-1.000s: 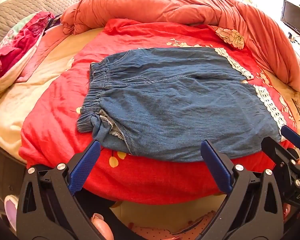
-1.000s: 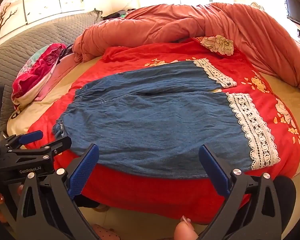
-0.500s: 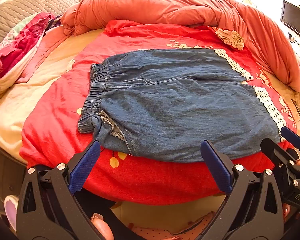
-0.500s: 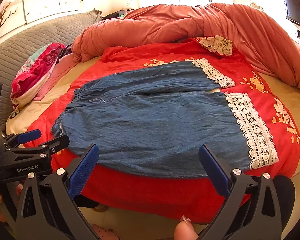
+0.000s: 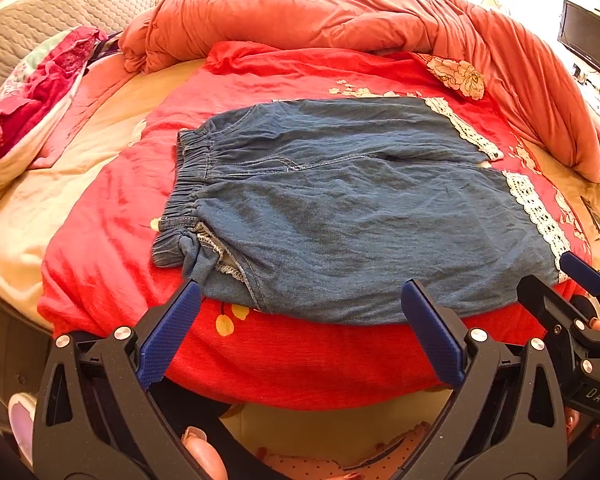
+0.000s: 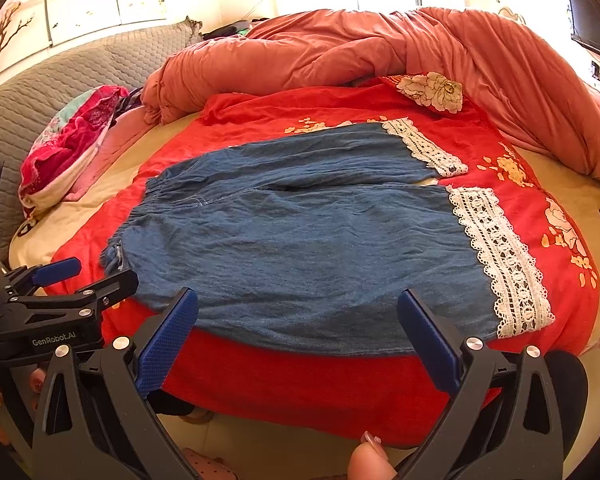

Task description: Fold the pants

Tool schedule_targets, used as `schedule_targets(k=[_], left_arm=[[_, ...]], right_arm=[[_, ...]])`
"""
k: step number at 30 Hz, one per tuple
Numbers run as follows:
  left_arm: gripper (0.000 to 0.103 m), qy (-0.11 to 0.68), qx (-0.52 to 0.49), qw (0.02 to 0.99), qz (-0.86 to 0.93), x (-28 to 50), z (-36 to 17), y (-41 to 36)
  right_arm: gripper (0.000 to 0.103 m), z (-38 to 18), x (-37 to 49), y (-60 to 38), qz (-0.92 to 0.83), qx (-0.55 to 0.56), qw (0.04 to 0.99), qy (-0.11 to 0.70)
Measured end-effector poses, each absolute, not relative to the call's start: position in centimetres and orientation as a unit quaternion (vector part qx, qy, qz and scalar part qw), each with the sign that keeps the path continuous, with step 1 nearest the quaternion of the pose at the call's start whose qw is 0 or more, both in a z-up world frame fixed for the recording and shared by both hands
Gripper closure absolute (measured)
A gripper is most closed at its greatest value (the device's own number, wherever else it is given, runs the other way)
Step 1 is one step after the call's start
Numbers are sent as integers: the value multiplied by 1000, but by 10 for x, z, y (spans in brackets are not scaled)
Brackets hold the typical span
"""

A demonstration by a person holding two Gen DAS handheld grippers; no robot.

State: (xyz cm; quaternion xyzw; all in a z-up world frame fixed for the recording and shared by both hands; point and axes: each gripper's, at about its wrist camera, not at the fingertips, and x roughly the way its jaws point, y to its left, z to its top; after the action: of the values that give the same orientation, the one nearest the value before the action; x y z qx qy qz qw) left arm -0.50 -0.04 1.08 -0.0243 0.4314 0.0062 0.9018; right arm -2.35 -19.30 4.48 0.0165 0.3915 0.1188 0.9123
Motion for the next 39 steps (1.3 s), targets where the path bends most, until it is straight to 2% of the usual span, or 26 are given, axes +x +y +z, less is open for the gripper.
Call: schedule_targets(k=[23, 31, 39], left_arm=[[9, 441, -38, 897, 15, 23, -1, 20], [9, 444, -55, 892, 68, 67, 2, 81], [9, 468, -47, 880, 70, 153, -11, 142]], right_arm=[[4, 36, 1, -174, 132, -8, 904, 407], [4, 39, 59, -148, 189, -30, 887, 419], [4, 33, 158, -91, 267, -84, 860, 427]])
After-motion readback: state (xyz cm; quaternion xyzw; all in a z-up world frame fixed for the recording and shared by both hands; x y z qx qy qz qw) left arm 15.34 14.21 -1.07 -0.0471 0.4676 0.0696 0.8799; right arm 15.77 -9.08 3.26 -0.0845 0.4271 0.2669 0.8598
